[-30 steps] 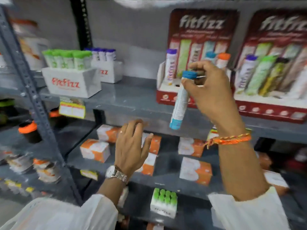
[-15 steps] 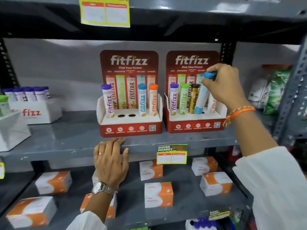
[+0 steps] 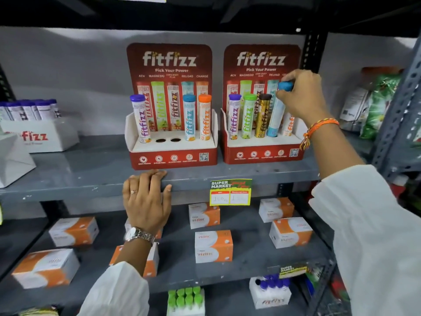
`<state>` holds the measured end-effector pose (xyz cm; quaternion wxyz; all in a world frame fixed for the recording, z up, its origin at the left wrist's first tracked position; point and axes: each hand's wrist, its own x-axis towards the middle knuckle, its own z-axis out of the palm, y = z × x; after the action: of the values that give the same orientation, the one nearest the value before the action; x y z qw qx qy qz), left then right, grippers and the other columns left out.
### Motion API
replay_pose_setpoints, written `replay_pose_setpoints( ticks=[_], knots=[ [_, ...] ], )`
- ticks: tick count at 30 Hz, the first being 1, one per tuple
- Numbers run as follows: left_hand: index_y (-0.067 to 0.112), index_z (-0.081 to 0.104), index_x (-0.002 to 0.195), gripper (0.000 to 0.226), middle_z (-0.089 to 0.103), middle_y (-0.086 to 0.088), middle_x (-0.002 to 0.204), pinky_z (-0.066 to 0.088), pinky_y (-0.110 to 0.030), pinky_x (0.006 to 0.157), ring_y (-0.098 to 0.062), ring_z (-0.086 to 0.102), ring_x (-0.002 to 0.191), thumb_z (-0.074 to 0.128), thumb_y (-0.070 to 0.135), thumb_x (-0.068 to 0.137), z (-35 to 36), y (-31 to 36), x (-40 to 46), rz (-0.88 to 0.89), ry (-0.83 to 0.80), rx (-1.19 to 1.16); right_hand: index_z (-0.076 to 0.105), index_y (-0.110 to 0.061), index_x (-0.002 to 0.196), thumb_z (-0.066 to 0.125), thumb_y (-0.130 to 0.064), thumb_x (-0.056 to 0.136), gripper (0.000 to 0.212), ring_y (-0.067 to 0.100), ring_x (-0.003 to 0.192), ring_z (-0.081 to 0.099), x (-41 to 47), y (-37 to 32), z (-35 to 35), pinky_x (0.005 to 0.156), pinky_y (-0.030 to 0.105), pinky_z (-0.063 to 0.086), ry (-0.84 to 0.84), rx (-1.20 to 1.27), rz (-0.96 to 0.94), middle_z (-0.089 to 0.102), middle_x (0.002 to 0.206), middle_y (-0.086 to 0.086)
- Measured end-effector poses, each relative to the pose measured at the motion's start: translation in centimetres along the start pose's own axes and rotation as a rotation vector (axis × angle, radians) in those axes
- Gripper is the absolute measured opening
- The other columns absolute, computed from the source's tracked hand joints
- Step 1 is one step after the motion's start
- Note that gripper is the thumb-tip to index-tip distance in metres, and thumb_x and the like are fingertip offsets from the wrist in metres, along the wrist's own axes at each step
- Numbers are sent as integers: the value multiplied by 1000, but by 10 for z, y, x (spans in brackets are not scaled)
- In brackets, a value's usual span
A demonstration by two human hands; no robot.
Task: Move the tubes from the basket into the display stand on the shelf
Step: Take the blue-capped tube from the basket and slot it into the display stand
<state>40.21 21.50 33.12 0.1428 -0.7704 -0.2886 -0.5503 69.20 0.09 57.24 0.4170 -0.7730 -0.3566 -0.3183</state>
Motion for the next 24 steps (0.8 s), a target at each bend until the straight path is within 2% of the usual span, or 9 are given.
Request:
replay_pose_setpoints(
  ticks=[6, 10, 13, 16, 19, 21, 24],
  knots=[
    [11, 65, 116, 39, 66, -13, 116, 36, -52, 100, -38, 55, 103, 44, 39, 100, 1, 0, -1, -15, -2, -9, 71, -9, 111, 77, -18, 86, 28, 23, 107, 66, 3, 1, -2, 92, 38, 58, -10, -27, 25, 67, 120, 11],
    [11, 64, 117, 38, 66, -15, 116, 37, -53, 101, -39, 56, 104, 46, 39, 100, 1, -1, -2, -11, -17, -11, 71, -17, 107, 77, -26, 84, 25, 28, 109, 64, 2, 1, -3, 88, 43, 58, -50, -151, 35, 68, 119, 9],
    [10, 65, 117, 38, 66, -15, 116, 37, -54, 102, -39, 55, 105, 47, 38, 99, -1, -1, -2, -2, -25, -10, 71, -10, 109, 72, -18, 88, 22, 30, 107, 65, 7, 1, -4, 84, 38, 56, -97, -163, 54, 68, 120, 11],
    [9, 65, 119, 39, 66, -16, 118, 37, -55, 103, -40, 55, 106, 47, 39, 99, -1, -2, -2, 0, -41, -12, 68, -5, 106, 66, -14, 92, 17, 28, 95, 67, 13, -3, -6, 76, 38, 58, -201, -176, 83, 68, 116, 12],
    [9, 64, 120, 42, 65, -18, 119, 36, -56, 103, -42, 56, 106, 45, 41, 99, -3, -3, -3, -2, -58, -23, 67, -6, 103, 61, -11, 91, 14, 27, 87, 64, 17, -8, -11, 66, 30, 49, -254, -175, 117, 64, 116, 15],
    [8, 64, 120, 44, 66, -18, 119, 37, -56, 103, -42, 57, 107, 44, 42, 99, -4, -2, -3, -3, -69, -27, 67, -7, 104, 63, -12, 90, 16, 26, 90, 63, 17, -11, -12, 69, 30, 49, -262, -166, 127, 63, 118, 15],
    [8, 64, 121, 46, 66, -19, 120, 37, -56, 104, -43, 58, 108, 44, 43, 99, -7, -1, -3, -11, -77, -35, 69, -8, 101, 69, -24, 91, 19, 28, 99, 63, 18, -15, -12, 82, 33, 54, -239, -140, 133, 63, 121, 16]
  ],
)
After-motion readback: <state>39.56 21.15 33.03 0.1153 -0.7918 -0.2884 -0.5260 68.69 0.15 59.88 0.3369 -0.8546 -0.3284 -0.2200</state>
